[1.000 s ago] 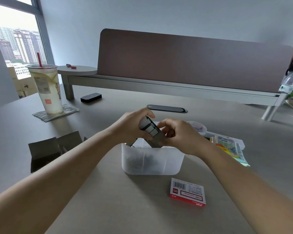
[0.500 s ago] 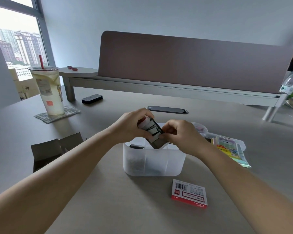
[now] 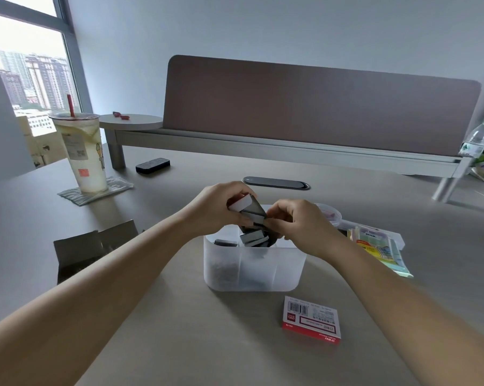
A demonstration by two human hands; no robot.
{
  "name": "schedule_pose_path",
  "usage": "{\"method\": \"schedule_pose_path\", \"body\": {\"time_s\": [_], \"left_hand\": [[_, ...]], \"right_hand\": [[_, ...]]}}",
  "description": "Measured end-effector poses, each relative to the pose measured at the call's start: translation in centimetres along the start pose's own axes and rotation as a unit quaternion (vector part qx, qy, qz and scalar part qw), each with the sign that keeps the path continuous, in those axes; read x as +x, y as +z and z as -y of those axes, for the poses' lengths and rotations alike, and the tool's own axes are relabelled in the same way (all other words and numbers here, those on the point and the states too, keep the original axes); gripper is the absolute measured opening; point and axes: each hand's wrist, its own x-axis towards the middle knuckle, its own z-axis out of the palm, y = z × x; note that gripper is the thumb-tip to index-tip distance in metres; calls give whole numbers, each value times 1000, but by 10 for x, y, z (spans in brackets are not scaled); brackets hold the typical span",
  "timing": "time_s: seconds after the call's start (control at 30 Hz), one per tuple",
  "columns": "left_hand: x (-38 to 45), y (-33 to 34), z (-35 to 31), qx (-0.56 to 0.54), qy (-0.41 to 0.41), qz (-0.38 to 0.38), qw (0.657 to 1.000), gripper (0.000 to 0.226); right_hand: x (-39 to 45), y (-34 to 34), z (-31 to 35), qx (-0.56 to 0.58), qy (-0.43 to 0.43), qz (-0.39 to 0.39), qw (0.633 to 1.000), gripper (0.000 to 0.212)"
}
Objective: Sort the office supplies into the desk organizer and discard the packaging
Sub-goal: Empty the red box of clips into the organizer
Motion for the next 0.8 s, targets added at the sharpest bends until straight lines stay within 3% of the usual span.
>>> {"method": "schedule_pose_path", "body": {"time_s": [0.33,0.67,0.8], "left_hand": [[0,-5,9,-15,6,-22,1000,28],[4,-3,5,31,52,-94,994,22],[0,-4,2,61,84,-123,987,28]], "right_hand": [[1,0,3,7,-17,-21,1000,4],[2,-1,3,-66,-88,-140,984,13],[2,-1,5,-73,-98,-155,980,16]]}}
